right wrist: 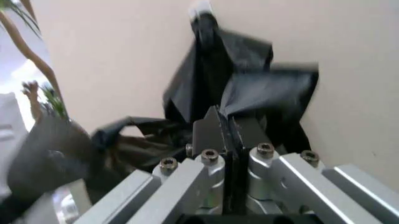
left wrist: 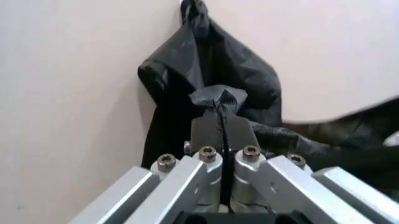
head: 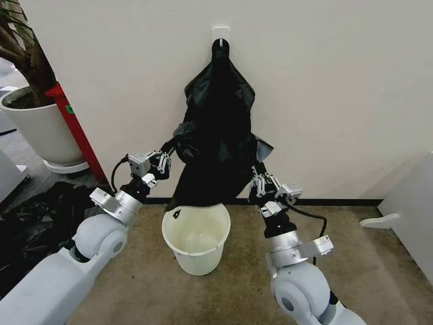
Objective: Place the garbage bag over the trash bin.
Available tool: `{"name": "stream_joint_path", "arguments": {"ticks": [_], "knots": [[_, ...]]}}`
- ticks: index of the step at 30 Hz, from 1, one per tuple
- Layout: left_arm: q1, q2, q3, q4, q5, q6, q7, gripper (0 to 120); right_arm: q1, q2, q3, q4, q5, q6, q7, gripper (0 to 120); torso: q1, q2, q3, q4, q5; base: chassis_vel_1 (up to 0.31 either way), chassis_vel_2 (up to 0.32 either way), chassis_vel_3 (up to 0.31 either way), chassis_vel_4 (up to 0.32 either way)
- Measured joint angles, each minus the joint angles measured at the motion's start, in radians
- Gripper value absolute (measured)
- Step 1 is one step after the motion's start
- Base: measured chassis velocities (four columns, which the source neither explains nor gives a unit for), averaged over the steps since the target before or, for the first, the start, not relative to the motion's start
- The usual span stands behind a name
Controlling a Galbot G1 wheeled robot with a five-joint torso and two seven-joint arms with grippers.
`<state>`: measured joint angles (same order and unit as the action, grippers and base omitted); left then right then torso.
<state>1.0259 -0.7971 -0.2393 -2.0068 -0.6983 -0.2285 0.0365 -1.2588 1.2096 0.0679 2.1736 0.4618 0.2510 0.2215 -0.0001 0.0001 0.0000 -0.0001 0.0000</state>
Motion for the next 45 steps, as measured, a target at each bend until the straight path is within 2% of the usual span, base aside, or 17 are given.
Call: {"name": "stream_joint_path", "arguments": {"ticks": [4,13,18,21,28,29,33,34,35,36,40,43,45], "knots": [[0.003,-0.003,0.016,0.017,0.022,0.03,-0.001,0,0.032,0.028,-0.019,-0.064,-0.013,-0.005,-0.004,0,0.0,0.0,0.0,0.0004,0.0,0.0,0.0,0.0,0.0],[0.021,-0.017,0.045,0.045,0.087,0.054,0.002,0,0.04,0.062,-0.033,-0.116,-0.039,-0.012,0.006,0,0.0,0.0,0.0,0.0003,-0.0001,0.0,0.0,0.0,0.0],[0.04,-0.01,0.049,0.046,0.122,0.077,-0.001,0,0.011,0.056,-0.054,-0.114,-0.043,-0.044,0.067,0,0.0,0.0,0.0,0.0,0.0,0.0,0.0,0.0,0.0],[0.08,0.021,0.051,0.03,0.136,0.108,-0.027,0,-0.017,0.041,-0.089,-0.097,-0.047,-0.081,0.132,0,0.0,0.0,0.0,0.0,0.0001,0.0,0.0,0.0,0.0],[0.221,0.109,0.057,-0.05,0.119,0.252,-0.157,0,-0.062,0.01,-0.187,-0.036,0.027,-0.235,0.273,0,0.0,0.0,0.0,0.0003,0.0,0.0,0.0,0.0,0.0],[0.221,0.109,0.057,-0.05,0.119,0.252,-0.157,0,-0.062,0.01,-0.187,-0.036,0.027,-0.235,0.273,0,0.0,0.0,0.0,0.0003,0.0,0.0,0.0,0.0,0.0],[0.265,0.132,0.059,-0.105,0.074,0.377,-0.292,0,-0.072,0.003,-0.218,-0.025,0.061,-0.288,0.313,0,0.0,0.0,0.0,0.0003,0.0,0.0,0.0,0.0,0.0],[0.265,0.132,0.059,-0.105,0.074,0.377,-0.292,0,-0.072,0.003,-0.218,-0.025,0.061,-0.288,0.313,0,0.0,0.0,0.0,0.0003,0.0,0.0,0.0,0.0,0.0],[0.274,0.145,0.059,-0.135,0.048,0.433,-0.346,0,-0.078,-0.004,-0.229,-0.013,0.077,-0.311,0.33,0,0.0,0.0,0.0,0.0001,0.0,0.0,0.0,0.0,0.0],[0.278,0.153,0.059,-0.149,0.038,0.455,-0.367,0,-0.08,-0.007,-0.233,-0.007,0.085,-0.32,0.337,0,0.0,0.0,0.0,0.0001,0.0,0.0,0.0,0.0,0.0],[0.286,0.185,0.057,-0.181,0.028,0.506,-0.412,0,-0.085,-0.019,-0.245,0.023,0.122,-0.356,0.365,0,0.0,0.0,0.0,0.0001,0.0,0.0,0.0,0.0,0.0],[0.299,0.25,0.06,-0.243,-0.026,0.609,-0.456,0,-0.083,-0.035,-0.257,0.08,0.2,-0.441,0.429,0,0.0,0.0,0.0,0.0001,0.0,0.0,0.0,0.0,0.0],[0.301,0.265,0.061,-0.256,-0.044,0.634,-0.466,0,-0.079,-0.038,-0.259,0.092,0.221,-0.464,0.446,0,0.0,0.0,0.0,0.0001,0.0001,0.0,0.0,0.0,0.0]]}}
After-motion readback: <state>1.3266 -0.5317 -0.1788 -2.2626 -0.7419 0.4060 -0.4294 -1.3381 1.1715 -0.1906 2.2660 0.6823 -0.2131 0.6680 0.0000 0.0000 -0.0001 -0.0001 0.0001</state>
